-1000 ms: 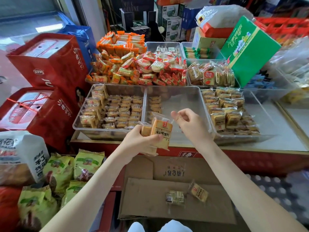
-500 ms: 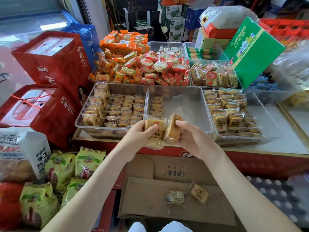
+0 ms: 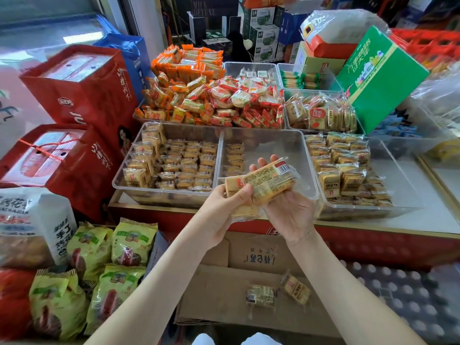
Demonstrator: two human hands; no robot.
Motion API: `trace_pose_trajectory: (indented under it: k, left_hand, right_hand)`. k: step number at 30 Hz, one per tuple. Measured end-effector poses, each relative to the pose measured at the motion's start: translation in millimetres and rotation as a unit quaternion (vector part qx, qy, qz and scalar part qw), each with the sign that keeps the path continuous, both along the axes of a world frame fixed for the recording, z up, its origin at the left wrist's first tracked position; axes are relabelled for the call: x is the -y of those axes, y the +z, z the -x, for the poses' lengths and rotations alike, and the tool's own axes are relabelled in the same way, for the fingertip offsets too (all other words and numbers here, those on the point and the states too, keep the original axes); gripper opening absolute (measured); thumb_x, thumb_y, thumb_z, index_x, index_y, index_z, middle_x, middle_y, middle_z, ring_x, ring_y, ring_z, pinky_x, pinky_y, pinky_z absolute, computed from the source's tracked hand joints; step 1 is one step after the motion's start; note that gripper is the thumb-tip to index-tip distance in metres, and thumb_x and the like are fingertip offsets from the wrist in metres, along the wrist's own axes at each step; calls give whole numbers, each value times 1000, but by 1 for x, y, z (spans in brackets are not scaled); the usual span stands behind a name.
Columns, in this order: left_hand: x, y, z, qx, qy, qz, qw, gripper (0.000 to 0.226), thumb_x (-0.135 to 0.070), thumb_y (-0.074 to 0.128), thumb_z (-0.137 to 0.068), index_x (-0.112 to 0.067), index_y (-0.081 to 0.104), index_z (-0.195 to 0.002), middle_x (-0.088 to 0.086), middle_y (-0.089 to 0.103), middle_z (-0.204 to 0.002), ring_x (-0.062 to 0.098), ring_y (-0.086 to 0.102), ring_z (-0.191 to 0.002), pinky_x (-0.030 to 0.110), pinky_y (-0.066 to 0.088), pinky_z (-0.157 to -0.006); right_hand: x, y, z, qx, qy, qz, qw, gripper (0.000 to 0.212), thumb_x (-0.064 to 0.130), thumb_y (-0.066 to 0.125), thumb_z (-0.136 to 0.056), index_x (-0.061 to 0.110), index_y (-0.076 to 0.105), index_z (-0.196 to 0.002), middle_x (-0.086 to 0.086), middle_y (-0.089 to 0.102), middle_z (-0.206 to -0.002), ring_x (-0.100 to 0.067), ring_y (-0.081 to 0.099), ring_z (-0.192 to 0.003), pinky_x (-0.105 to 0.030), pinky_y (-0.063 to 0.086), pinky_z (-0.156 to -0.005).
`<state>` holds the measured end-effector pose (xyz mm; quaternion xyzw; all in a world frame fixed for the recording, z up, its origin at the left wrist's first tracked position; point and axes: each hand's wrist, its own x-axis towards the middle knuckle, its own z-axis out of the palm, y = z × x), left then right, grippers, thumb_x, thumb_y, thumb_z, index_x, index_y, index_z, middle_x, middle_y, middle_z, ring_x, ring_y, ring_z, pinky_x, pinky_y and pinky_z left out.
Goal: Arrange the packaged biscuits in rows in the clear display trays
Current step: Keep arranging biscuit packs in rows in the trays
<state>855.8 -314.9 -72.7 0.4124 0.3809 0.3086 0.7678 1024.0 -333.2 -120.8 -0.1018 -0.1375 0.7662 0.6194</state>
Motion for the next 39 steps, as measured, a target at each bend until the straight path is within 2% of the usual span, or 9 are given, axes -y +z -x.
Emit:
trace_pose_trajectory:
  k: [10, 13, 15, 19, 25, 27, 30, 36, 39]
  left_hand:
    - [-13, -8, 1, 18, 42, 11, 999, 45, -25, 65, -81, -10, 60, -123, 10, 71, -116, 21, 69, -104, 27, 56, -77]
    - [-28, -13, 4, -21, 89, 69, 993, 34, -22, 65, -88, -10, 61, -119, 8, 74, -108, 20, 71, -96, 27, 56, -75]
    - [-46, -21, 9, -56, 132, 100, 985, 24, -18, 63, -93, -10, 61, -115, 8, 73, -102, 19, 70, -92, 28, 55, -74]
    - [-94, -35, 17, -90, 228, 123, 962, 9, -16, 60, -96, -12, 60, -104, 6, 70, -95, 20, 67, -89, 34, 52, -85]
    - [-156, -72, 20, -107, 226, 39, 968, 17, -19, 62, -94, -14, 66, -111, 6, 74, -98, 24, 69, -97, 35, 53, -80]
    - [-168, -86, 20, -103, 239, 18, 965, 18, -21, 63, -93, -16, 66, -110, 6, 75, -99, 23, 70, -96, 33, 51, -76]
    - [-173, -98, 22, -83, 242, 1, 967, 24, -26, 65, -88, -17, 65, -110, 6, 75, -100, 21, 71, -91, 32, 50, -72]
    - [-166, -100, 34, -87, 214, 5, 973, 33, -33, 65, -84, -17, 64, -113, -4, 75, -93, 10, 72, -75, 46, 58, -82]
    - [-165, -92, 40, -118, 162, 8, 980, 32, -39, 71, -77, -24, 70, -105, 4, 74, -102, 23, 72, -94, 54, 57, -84]
  right_hand:
    - [-10, -5, -10, 16, 9, -41, 999, 56, -16, 50, -89, 2, 43, -142, -20, 39, -149, -35, 28, -143, -44, 15, -121]
    - [-16, 3, -20, 76, 32, -57, 995, 46, -11, 55, -88, 0, 49, -132, -21, 49, -138, -34, 44, -133, -44, 36, -113]
    - [-29, 11, -35, 181, 8, 4, 983, 38, -3, 65, -81, 1, 55, -117, -19, 62, -118, -30, 62, -112, -41, 54, -93]
    - [-92, -3, -61, 464, -134, 175, 858, 48, -3, 71, -77, 13, 49, -116, -10, 59, -114, -21, 64, -100, -35, 56, -81]
    - [-218, -84, -83, 642, -187, 239, 704, 62, 8, 81, -77, 9, 35, -118, -12, 49, -118, -27, 55, -113, -43, 50, -96]
    - [-257, -116, -83, 693, -156, 247, 660, 77, 14, 80, -79, 6, 29, -137, -15, 45, -134, -29, 49, -122, -40, 44, -103]
    - [-297, -163, -84, 711, -135, 264, 637, 98, 14, 76, -83, 3, 8, -153, -16, 29, -154, -32, 37, -137, -41, 33, -112]
    - [-318, -189, -90, 764, -139, 280, 565, 85, 22, 77, -82, -5, 25, -145, -21, 46, -142, -34, 50, -126, -43, 43, -104]
    - [-295, -146, -74, 806, -166, 215, 525, 80, 19, 74, -84, 2, 22, -144, -18, 41, -142, -32, 46, -125, -37, 42, -102]
